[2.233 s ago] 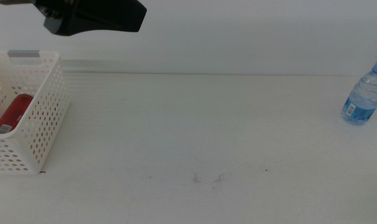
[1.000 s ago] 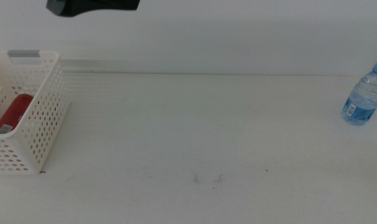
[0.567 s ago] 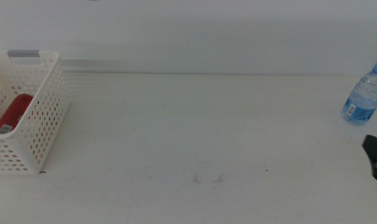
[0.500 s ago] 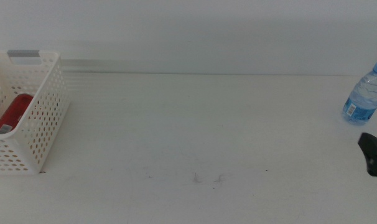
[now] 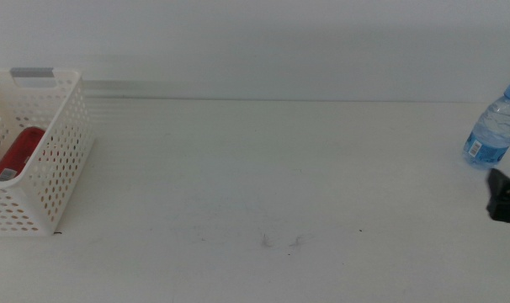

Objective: Use arms to grab the bottles and put them into the dustbin to the left of the table.

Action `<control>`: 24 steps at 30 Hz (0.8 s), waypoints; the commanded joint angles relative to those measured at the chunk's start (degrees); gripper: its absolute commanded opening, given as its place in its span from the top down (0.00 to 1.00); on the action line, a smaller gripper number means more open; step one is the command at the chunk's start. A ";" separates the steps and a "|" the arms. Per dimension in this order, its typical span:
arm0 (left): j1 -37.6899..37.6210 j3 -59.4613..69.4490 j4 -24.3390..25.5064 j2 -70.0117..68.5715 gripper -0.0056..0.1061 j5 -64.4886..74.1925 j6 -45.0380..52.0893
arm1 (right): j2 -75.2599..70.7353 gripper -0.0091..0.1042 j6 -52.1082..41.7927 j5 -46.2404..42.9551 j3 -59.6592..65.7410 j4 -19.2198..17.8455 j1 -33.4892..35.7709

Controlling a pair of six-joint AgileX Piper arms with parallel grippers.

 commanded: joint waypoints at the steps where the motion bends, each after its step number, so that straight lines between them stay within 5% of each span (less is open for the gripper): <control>1: -0.19 -0.34 -0.16 -0.12 0.11 -0.64 -0.12 | 3.81 0.16 -9.53 -6.11 -0.39 9.60 -0.30; 5: -0.19 -0.34 -0.16 -0.12 0.11 -0.64 -0.12 | 11.96 0.22 -11.80 -13.04 -2.10 11.51 -0.30; 15: -0.08 -0.34 0.07 -0.12 0.11 -0.64 0.12 | 30.27 0.27 -12.06 -14.44 -16.20 13.84 -0.40; 24: -0.08 -0.34 0.07 -0.12 0.11 -0.64 0.12 | 38.09 0.15 -12.31 -9.66 -26.40 13.57 -3.88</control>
